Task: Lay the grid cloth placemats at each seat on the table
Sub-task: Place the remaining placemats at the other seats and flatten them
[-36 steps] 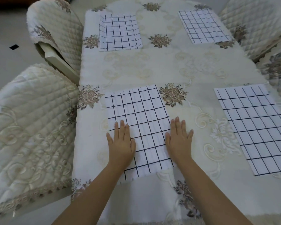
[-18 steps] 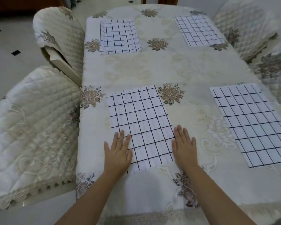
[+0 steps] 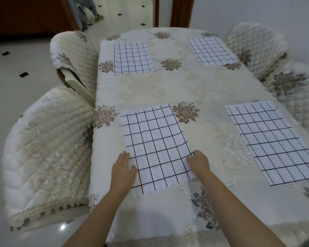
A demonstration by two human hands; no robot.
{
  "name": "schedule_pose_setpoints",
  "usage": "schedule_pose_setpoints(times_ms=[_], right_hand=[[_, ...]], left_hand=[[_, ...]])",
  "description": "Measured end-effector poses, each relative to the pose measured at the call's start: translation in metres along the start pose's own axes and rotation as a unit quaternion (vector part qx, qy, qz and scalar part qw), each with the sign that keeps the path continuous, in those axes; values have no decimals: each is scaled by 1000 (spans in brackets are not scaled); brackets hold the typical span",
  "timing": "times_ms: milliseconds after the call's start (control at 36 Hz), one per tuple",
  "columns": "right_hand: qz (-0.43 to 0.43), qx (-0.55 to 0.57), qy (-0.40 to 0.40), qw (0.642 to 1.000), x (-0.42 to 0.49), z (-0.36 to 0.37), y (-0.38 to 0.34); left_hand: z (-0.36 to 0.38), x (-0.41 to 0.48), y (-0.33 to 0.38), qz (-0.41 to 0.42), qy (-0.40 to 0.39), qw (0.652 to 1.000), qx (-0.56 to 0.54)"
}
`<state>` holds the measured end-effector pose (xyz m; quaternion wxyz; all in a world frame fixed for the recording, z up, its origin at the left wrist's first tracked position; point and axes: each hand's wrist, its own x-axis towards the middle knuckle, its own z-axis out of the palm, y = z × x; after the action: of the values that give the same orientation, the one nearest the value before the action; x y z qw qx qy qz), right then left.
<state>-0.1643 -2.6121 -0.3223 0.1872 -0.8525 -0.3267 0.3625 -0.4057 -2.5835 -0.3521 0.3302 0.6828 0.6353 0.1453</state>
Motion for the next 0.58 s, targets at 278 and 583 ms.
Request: schedule_pose_setpoints(times_ms=[278, 583], right_hand=[[-11, 58, -56, 997, -6, 21, -6], [-61, 1, -129, 990, -5, 16, -8]], left_hand=[[-13, 4, -16, -34, 13, 999, 2], [-23, 1, -24, -42, -4, 999, 34]])
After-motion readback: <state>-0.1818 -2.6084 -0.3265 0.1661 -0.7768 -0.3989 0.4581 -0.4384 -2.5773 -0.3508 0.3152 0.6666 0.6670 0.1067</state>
